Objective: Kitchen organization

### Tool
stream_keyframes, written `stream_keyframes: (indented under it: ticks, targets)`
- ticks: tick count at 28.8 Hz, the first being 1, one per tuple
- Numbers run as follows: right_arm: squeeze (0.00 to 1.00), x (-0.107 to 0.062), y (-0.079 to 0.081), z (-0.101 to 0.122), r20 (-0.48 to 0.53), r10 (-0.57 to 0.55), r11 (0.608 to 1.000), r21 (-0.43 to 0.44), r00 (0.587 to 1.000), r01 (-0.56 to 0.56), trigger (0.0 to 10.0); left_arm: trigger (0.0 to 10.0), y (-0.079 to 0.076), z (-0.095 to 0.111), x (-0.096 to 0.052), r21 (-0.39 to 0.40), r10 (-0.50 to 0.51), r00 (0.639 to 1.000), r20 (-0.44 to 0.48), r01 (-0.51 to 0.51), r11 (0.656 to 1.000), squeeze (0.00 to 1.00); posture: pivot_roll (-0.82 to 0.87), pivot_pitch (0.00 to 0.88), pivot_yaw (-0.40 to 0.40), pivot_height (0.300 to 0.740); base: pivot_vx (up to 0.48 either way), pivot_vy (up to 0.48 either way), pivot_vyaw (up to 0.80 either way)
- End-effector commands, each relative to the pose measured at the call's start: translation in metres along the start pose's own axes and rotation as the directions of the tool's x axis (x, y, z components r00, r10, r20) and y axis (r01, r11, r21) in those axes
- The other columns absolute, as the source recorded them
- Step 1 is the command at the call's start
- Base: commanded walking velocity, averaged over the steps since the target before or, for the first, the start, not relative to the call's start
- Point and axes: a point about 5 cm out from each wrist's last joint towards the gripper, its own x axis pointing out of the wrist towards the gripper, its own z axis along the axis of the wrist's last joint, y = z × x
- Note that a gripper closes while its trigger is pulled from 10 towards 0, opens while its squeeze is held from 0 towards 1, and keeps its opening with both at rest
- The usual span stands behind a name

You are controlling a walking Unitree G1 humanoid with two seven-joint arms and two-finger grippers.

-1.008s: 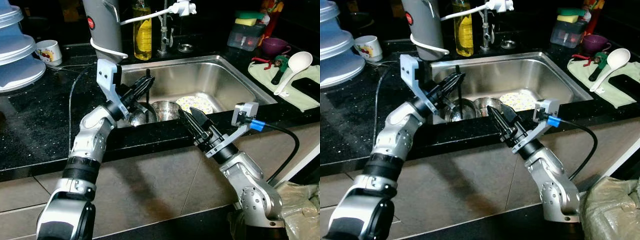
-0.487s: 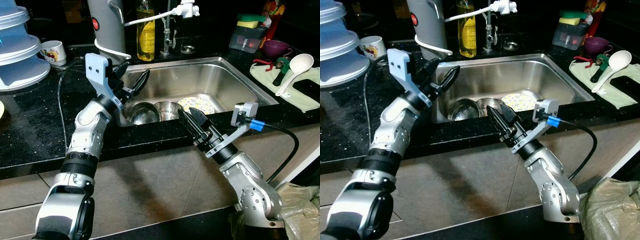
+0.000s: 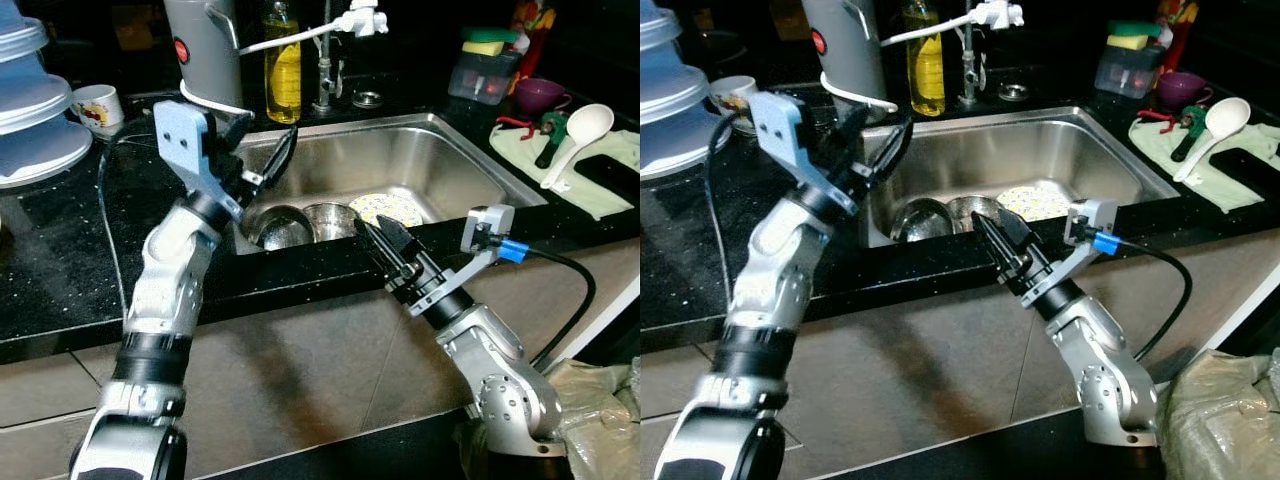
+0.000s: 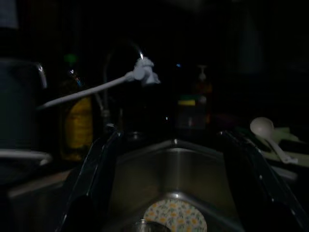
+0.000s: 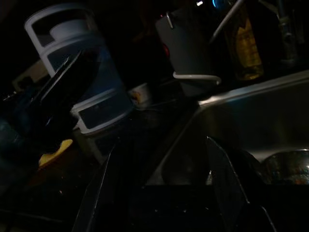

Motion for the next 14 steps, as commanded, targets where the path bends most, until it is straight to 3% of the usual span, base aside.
stream_keyframes:
  ticks: [1, 8, 11, 14]
  targets:
    - [0.0, 0.001, 0.003, -0.004, -0.005, 0.01, 1.0, 0.005, 1.0, -0.01, 10.0, 10.0, -0.004, 0.0, -0.006, 0.011, 0.019, 0.999, -0.026, -0.018, 1.0, 0.0, -0.09, 0.0, -0.016, 0.74, 0.0, 0.0, 0.0]
    - [0.0, 0.002, 0.006, -0.007, -0.011, 0.027, 0.999, 0.02, 1.0, -0.026, 10.0, 10.0, -0.006, -0.001, -0.026, 0.056, 0.073, 0.995, -0.074, -0.069, 0.996, 0.0, -0.08, 0.0, -0.022, 0.74, 0.0, 0.0, 0.0]
    - [0.0, 0.004, 0.01, -0.011, -0.016, 0.046, 0.998, 0.032, 0.999, -0.045, 10.0, 10.0, -0.01, -0.002, -0.042, 0.083, 0.126, 0.985, -0.12, -0.117, 0.99, 0.0, -0.07, 0.0, -0.029, 0.74, 0.0, 0.0, 0.0]
    - [0.0, 0.004, 0.01, -0.011, -0.016, 0.048, 0.998, 0.034, 0.999, -0.047, 10.0, 10.0, -0.01, -0.002, -0.044, 0.094, 0.144, 0.981, -0.127, -0.132, 0.987, 0.0, -0.06, 0.0, -0.037, 0.74, 0.0, 0.0, 0.0]
